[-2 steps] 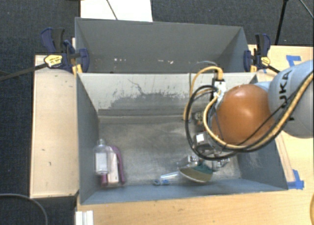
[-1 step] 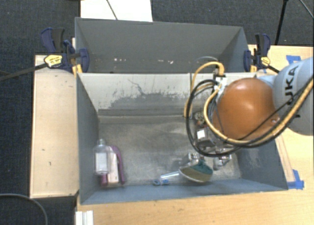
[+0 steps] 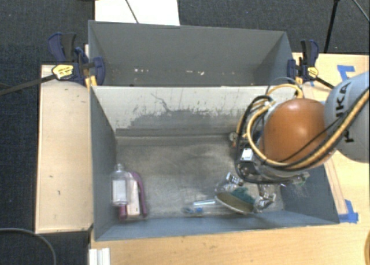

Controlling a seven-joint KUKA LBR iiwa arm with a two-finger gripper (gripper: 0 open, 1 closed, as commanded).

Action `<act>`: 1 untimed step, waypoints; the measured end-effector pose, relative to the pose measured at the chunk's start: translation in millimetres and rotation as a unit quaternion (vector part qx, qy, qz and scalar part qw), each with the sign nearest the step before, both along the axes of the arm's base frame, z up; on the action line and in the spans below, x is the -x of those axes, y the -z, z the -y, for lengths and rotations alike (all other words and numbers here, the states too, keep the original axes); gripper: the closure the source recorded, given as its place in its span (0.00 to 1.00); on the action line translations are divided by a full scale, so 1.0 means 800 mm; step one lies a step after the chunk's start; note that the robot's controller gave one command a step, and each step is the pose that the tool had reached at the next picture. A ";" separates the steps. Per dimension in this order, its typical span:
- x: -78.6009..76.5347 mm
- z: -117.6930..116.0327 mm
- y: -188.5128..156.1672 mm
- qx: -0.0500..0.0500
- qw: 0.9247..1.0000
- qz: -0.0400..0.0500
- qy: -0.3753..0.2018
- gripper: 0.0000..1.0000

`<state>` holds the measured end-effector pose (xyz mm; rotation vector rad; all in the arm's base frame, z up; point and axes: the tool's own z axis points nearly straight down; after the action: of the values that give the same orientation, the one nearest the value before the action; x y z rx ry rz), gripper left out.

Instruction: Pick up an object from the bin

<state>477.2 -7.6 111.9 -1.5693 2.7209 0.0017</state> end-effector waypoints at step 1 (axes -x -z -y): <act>-0.016 0.043 0.007 0.000 0.999 0.002 0.035 0.00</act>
Offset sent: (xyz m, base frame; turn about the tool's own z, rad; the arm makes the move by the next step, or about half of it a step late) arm 0.0118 -0.0340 -0.0056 0.0649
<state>489.8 -42.1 106.4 -1.4704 2.7709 -0.0013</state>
